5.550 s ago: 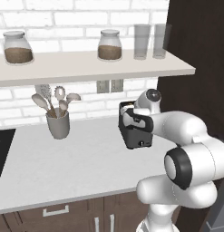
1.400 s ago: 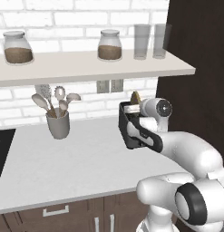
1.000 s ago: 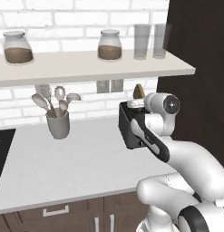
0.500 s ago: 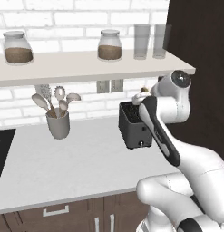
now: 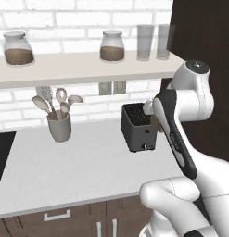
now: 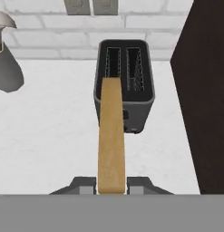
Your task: Start the toaster. Once the lever pops up, take the bread to the plate on the dining counter.
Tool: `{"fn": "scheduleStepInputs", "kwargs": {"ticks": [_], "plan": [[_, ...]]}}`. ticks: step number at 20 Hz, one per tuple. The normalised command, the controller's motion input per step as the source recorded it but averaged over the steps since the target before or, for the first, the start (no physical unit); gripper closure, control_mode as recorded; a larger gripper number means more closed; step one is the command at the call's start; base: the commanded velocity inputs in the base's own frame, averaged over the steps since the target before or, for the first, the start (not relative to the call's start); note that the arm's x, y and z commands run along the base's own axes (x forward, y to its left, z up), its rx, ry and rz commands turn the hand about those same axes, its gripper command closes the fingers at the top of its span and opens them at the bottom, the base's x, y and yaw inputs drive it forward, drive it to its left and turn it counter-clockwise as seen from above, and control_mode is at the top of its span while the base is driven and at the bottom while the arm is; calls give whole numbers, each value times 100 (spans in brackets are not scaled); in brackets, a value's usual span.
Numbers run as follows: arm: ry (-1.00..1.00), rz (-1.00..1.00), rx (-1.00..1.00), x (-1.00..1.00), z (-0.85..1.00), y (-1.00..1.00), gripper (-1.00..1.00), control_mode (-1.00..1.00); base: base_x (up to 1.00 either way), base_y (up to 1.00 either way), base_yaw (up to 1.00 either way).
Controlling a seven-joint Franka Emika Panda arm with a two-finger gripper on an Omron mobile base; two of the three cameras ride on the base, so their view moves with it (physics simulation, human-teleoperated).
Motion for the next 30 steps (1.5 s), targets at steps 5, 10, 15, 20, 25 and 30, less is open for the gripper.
{"fn": "scheduleStepInputs", "kwargs": {"ticks": [5, 10, 15, 20, 25, 30], "plan": [[-3, 0, 0, -49, -39, -1, 100, -100, 0, 0, 0], [-1, 0, 0, -37, -20, 0, 100, -100, 0, 0, 0], [0, 0, 0, -30, -1, 0, 100, -100, 0, 0, 0], [0, 0, 0, -13, 0, 0, 100, -100, 0, 0, 0], [0, 0, 0, -2, 0, 0, 100, -100, 0, 0, 0], [0, 0, 0, 0, 0, 0, 100, 100, -53, 4, 12]]}}
